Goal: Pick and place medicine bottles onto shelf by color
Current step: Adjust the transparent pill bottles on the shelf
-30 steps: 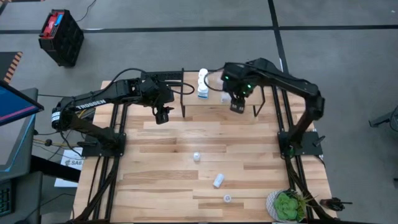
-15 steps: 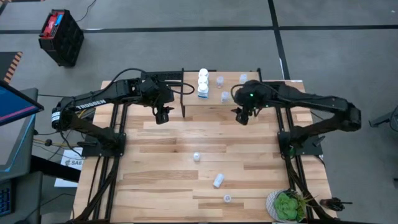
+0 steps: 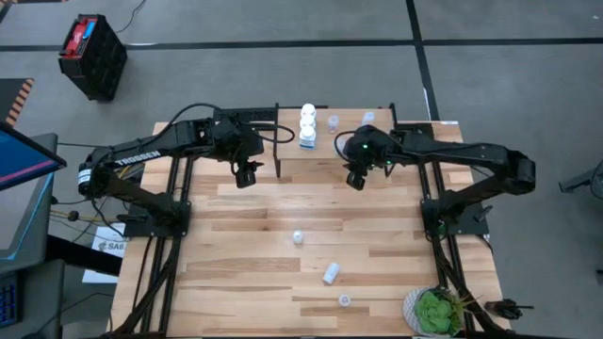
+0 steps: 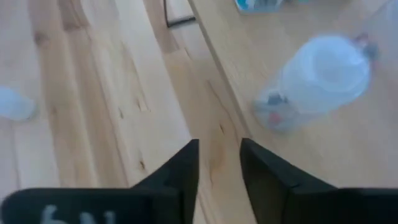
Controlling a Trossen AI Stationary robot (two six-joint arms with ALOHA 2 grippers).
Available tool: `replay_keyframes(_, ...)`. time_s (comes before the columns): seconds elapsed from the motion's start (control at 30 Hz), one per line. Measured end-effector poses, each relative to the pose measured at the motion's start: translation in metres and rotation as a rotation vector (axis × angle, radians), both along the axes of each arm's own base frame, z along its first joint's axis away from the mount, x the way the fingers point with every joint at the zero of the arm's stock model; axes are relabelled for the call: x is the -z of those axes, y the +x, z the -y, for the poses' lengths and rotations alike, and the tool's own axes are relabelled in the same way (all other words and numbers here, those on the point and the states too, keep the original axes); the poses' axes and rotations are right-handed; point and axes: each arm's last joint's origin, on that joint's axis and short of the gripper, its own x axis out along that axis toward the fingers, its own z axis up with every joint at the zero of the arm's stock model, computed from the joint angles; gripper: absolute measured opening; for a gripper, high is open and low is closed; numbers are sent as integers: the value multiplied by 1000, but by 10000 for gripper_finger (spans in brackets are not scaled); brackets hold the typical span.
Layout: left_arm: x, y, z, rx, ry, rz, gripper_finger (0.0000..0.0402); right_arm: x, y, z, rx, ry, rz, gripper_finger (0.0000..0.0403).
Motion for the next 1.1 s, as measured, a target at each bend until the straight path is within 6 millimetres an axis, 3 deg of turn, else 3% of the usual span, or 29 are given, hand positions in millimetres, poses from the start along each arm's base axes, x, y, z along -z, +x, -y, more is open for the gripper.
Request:
replay_keyframes(0.3,0,0,0,0,0,0,194,4,1,12,40,-2,-7,61)
replay_keyframes(1.1,0,0,0,0,0,0,194,-5,8,30,76,-84,133,56)
